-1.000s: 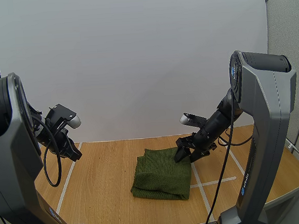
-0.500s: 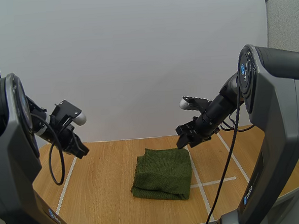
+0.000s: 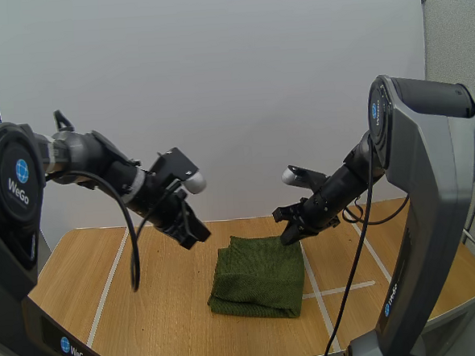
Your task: Fold the towel
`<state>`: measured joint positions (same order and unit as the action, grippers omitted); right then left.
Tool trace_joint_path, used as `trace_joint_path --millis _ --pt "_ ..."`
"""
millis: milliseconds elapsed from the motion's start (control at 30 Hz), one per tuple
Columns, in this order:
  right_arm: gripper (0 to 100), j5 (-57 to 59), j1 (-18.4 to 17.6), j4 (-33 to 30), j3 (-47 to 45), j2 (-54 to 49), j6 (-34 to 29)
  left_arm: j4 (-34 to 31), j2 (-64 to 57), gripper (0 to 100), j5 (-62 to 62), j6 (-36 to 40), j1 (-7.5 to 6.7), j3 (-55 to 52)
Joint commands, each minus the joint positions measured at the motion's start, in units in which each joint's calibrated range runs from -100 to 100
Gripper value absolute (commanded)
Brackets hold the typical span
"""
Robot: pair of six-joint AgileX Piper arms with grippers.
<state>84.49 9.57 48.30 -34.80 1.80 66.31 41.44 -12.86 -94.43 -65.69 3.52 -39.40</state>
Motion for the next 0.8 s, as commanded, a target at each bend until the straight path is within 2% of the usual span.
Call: trace_joint_path --millis 0,333,433,567,767 --pt "0 0.0 -0.1 1.2 -0.3 3.8 1.9 1.2 5.5 0 7.6 1.1 -4.0 0.6" --pt "0 -0.1 -0.1 2.4 -0.3 7.3 3.4 1.2 15.2 0 4.0 0.9 -8.75 0.6" --pt "0 -0.1 -0.1 2.4 -0.3 7.5 3.4 0.5 17.8 0 0.1 0.9 -9.61 0.6" --pt "0 -0.1 -0.1 2.4 -0.3 7.5 3.4 -4.0 19.5 0 -3.8 2.4 -9.68 0.4" --pt "0 -0.1 -0.1 2.4 -0.3 7.5 3.4 -12.3 19.6 0 4.8 6.3 -9.68 -3.5"
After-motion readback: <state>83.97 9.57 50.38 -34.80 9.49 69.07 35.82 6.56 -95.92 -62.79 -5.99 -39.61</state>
